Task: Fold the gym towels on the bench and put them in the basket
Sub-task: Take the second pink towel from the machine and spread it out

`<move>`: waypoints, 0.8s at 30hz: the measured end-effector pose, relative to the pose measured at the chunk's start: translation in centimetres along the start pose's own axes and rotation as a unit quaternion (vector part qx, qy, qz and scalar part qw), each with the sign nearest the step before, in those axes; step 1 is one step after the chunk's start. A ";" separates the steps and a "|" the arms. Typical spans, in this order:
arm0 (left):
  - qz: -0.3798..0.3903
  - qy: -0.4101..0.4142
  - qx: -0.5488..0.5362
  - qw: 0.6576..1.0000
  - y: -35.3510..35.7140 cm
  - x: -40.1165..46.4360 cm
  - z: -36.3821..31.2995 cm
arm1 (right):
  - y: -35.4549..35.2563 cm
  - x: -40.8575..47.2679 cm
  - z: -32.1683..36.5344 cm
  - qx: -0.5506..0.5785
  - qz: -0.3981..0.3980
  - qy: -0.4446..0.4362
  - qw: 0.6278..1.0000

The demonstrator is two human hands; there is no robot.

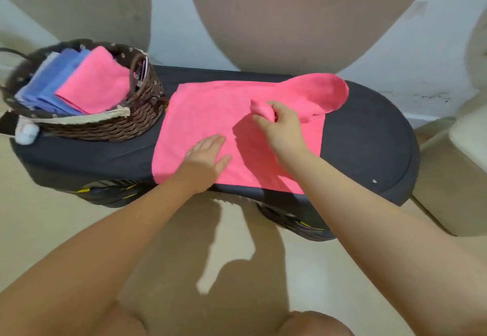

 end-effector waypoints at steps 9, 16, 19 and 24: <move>-0.158 -0.216 0.005 0.964 -1.9 -2.6 10.8 | 15.2 -1.7 -2.3 -0.192 0.147 -0.076 0.967; -0.239 -0.112 -0.169 0.950 -1.4 -2.3 12.4 | 16.6 -3.7 -5.1 -0.246 0.096 -0.072 0.962; -0.205 -0.088 -0.196 0.955 -1.6 -2.1 13.2 | 16.5 -4.2 -4.3 -0.173 0.041 -0.097 0.979; -0.084 -0.141 -0.342 0.925 -3.0 -2.0 14.5 | 17.8 -5.8 -2.8 -0.174 0.107 -0.212 0.956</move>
Point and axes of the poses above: each hand's wrist, its own x-axis towards the middle knuckle, its own y-axis out of the palm, z = x × y, the point moved 2 cm from there along x, towards the middle knuckle, and after that the axes turned 5 degrees about -z, right-handed, at the moved point
